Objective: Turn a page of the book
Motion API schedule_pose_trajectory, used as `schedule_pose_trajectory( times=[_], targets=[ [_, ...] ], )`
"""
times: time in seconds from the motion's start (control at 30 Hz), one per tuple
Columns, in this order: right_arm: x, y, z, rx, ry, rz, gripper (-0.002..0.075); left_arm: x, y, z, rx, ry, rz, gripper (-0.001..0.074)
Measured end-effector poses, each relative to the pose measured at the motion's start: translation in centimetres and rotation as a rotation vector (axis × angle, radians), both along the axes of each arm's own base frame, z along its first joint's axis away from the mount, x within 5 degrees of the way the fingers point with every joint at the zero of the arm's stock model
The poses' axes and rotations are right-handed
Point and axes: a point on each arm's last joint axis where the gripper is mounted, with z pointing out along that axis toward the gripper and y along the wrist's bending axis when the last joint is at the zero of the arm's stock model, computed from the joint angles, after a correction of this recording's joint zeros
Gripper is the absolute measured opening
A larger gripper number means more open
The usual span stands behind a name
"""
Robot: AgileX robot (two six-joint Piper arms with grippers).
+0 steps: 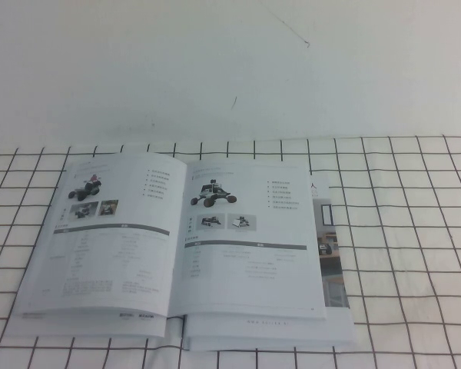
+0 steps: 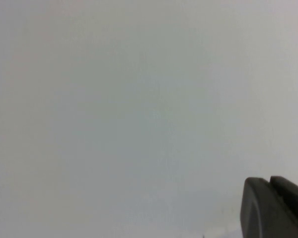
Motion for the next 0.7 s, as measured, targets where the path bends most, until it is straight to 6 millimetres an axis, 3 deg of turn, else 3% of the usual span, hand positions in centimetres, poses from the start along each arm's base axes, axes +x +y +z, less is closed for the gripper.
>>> schedule_pose_trajectory(
  times=[0.3, 0.7],
  targets=[
    [-0.2, -1.1, 1.7, 0.165, -0.2, -0.109, 0.0, -1.8, 0.1, 3.7, -0.102, -0.449, -0.032, -0.0002],
    [-1.1, -2.8, 3.4, 0.574, -0.476, -0.211, 0.0001, -1.6, 0.3, 3.5, -0.168, -0.403, -0.039, -0.0002]
  ],
)
